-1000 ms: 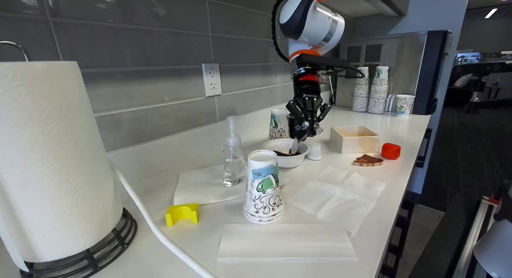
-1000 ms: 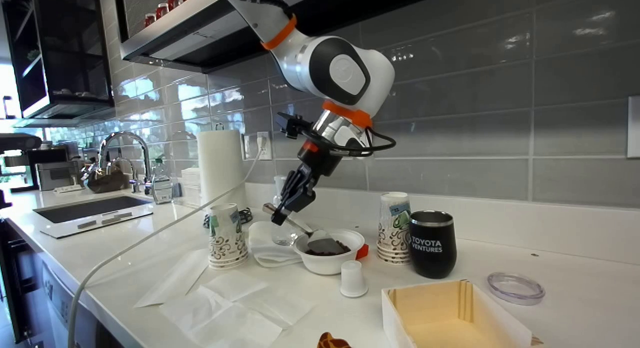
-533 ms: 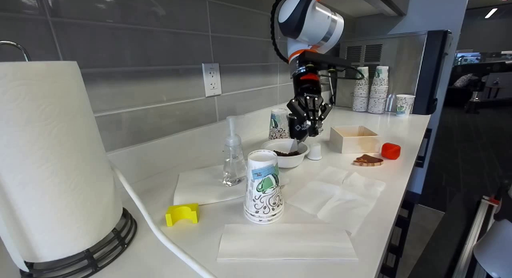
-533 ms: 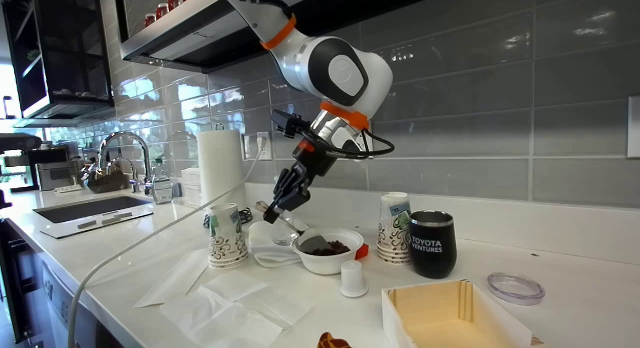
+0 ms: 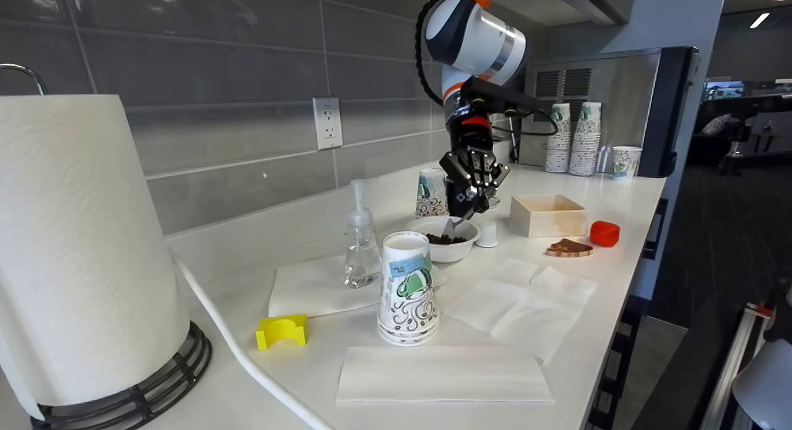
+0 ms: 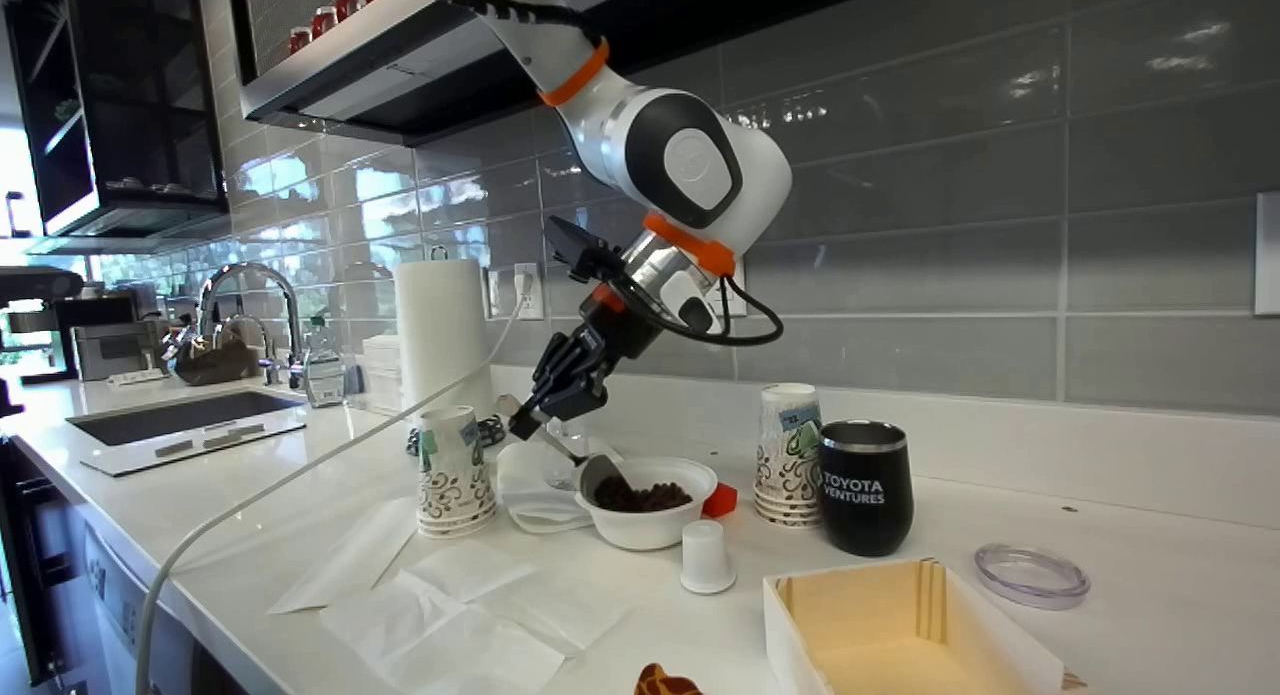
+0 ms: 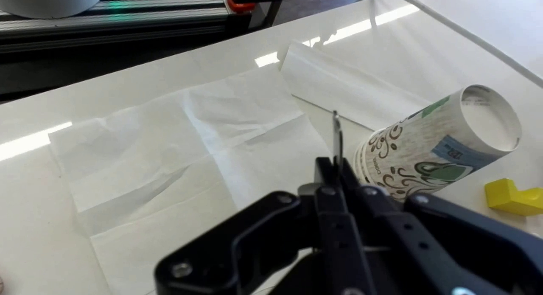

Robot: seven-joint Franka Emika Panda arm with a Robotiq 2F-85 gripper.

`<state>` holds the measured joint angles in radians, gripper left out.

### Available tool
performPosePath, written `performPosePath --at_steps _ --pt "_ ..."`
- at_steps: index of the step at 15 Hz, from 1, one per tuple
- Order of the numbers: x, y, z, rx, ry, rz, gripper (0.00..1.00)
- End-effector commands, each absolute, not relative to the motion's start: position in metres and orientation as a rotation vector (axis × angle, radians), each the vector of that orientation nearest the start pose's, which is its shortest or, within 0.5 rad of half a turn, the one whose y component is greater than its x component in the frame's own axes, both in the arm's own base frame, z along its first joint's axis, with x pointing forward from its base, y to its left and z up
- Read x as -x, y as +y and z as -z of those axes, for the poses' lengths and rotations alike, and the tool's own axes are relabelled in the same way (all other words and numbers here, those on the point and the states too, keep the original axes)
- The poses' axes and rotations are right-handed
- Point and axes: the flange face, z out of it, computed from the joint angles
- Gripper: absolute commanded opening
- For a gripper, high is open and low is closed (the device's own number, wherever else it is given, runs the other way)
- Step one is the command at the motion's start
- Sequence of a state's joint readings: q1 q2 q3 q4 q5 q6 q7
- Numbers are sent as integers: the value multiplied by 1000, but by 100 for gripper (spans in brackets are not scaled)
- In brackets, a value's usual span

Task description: Use the cake spatula to stir the contents in the white bowl.

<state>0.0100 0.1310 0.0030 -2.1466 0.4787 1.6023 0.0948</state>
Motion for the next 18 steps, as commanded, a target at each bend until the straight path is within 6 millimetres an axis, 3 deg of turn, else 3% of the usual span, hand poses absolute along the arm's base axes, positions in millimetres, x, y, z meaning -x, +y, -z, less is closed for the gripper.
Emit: performPosePath --at_steps 1,10,18 --pt "-491 56 -322 2493 332 -894 1" --pt "-510 46 -324 2571 480 -774 1" --pt "-500 46 -322 2655 536 -902 1"
